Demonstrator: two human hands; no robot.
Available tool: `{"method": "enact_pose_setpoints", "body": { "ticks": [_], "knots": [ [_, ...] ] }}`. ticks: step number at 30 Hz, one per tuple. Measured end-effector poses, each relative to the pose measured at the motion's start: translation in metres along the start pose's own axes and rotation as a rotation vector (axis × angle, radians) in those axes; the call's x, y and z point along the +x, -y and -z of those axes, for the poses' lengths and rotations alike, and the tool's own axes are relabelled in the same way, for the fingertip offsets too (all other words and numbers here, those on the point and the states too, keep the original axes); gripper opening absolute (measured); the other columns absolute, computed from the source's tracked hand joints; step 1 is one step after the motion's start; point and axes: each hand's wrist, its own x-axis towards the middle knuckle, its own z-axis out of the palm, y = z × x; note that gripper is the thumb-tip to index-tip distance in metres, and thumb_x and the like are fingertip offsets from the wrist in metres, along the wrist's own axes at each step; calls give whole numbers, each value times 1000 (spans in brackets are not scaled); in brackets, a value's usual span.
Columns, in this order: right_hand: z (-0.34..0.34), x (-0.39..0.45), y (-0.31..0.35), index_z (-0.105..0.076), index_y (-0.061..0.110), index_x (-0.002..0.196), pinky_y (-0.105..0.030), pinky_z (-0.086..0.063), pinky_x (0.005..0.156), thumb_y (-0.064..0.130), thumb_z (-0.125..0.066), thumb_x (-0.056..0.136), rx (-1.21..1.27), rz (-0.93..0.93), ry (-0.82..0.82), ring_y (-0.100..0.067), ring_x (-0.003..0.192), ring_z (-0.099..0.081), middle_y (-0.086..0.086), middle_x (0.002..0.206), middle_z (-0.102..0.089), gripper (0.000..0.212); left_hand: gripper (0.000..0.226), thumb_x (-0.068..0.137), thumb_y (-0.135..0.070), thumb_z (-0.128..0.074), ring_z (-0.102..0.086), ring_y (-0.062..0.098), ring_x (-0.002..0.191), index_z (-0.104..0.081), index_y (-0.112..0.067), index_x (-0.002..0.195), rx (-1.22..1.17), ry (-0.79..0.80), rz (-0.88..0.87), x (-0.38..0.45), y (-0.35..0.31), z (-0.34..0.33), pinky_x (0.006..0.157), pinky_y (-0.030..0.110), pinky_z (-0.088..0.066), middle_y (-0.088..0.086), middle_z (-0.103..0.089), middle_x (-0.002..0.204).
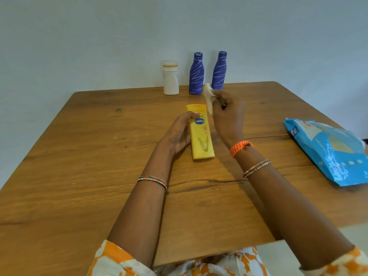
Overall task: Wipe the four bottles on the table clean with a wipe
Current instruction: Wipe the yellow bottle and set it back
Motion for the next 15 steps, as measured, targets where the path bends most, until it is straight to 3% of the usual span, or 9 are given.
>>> {"method": "enact_pose_setpoints", "body": {
  "ticks": [1,3,6,8,11,15],
  "knots": [
    [-1,3,1,-64,7,116,-14,-48,73,6,-57,89,-68,72,72,-11,88,-61,-8,104,-69,28,22,91,-19,-47,-63,24,76,-57,-5,105,-73,39,1,0,1,-1,89,49,-50,14,-64,88],
    [-4,3,-2,-64,7,115,-26,-52,81,2,-59,86,-222,233,232,-16,96,-60,-9,108,-67,31,29,95,-27,-41,-63,22,71,-59,-6,104,-185,56,-22,1,3,-3,75,41,-54,13,-62,85],
    [-8,-7,-15,-59,11,123,-41,-50,91,-3,-62,81,-442,349,401,-22,114,-55,-8,124,-61,44,56,100,-51,-24,-63,22,80,-57,-11,120,-123,-27,-18,6,6,-1,79,39,-50,12,-65,91],
    [-9,-9,-20,-54,12,129,-41,-49,93,-5,-65,79,-476,342,446,-23,120,-51,-8,131,-56,54,62,99,-56,-19,-62,22,73,-57,-13,119,-44,-66,21,6,7,0,70,37,-51,10,-64,85],
    [-8,-9,-17,-54,11,128,-40,-51,87,-5,-65,78,-432,366,440,-22,115,-52,-8,128,-54,54,57,99,-56,-23,-60,20,59,-62,-14,100,-81,-61,49,4,5,2,59,33,-52,8,-62,75],
    [-3,-21,-2,-64,8,116,-38,-51,84,0,-62,83,-406,416,472,-22,105,-55,-10,116,-59,35,54,99,-52,-25,-62,20,67,-63,-14,94,-84,-87,34,6,5,5,65,31,-51,7,-66,73]
  ]
}}
